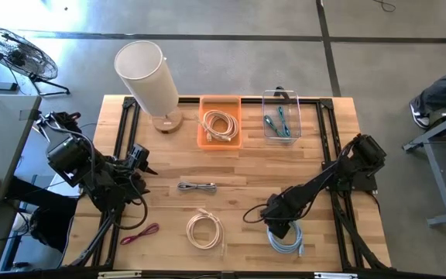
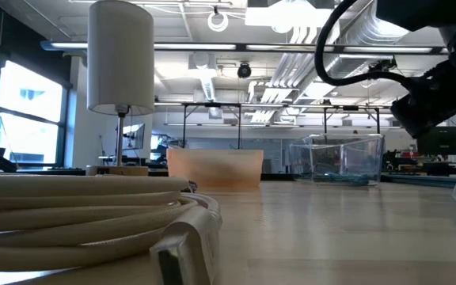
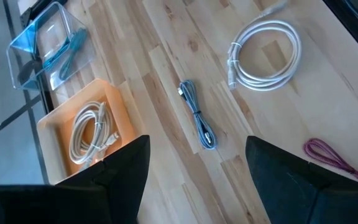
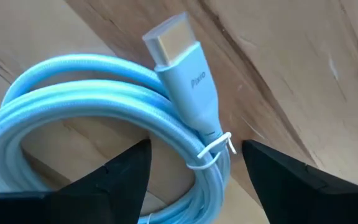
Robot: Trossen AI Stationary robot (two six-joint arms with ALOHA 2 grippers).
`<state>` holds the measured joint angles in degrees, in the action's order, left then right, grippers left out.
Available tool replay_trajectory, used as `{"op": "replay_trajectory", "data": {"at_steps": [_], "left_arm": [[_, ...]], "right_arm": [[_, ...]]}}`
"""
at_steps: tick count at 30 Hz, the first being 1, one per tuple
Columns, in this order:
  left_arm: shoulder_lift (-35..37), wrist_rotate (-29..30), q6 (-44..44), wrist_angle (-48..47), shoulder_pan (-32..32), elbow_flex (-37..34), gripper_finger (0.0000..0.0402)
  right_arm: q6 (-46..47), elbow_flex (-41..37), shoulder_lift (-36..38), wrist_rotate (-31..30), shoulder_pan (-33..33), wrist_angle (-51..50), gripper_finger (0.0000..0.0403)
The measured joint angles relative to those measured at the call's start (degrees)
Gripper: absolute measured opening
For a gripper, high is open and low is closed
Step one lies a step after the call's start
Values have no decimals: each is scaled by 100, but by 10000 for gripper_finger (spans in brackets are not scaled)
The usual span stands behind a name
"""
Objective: Pick & Place USB Port
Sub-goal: Put the blue HDMI cable into the orange bin
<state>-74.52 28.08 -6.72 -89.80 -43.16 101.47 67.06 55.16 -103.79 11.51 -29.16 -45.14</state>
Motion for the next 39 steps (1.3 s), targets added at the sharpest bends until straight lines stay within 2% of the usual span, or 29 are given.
{"op": "replay_trajectory", "data": {"at_steps": [2, 5, 12, 18, 23, 28, 31, 39], "left_arm": [[0, 0, -2, 29, 0, 0, 259], [0, 3, -4, 35, 1, 0, 259], [-44, 59, -38, 41, 2, 7, 259], [-325, 107, -259, 166, 2, 9, 259], [-634, 640, -107, 129, 2, 9, 259], [-859, 1188, 29, 135, 7, 9, 259], [-881, 1377, -15, 218, 72, 9, 259], [-841, 1634, 63, 752, 779, 9, 259]], "right_arm": [[-128, -8, -5, 4, 29, 1, 236], [-387, -24, -12, -7, 65, 25, 194], [-974, -46, -20, -9, 214, -104, 34], [-1025, -35, -15, -242, 212, -283, 33], [-1004, 40, 204, -628, 137, -403, 33], [-849, 413, 691, -1814, 166, -993, 33], [-769, 824, 1037, -2150, 142, -1343, 33], [-1509, 2004, 1832, -3904, 64, -1521, 33]]}}
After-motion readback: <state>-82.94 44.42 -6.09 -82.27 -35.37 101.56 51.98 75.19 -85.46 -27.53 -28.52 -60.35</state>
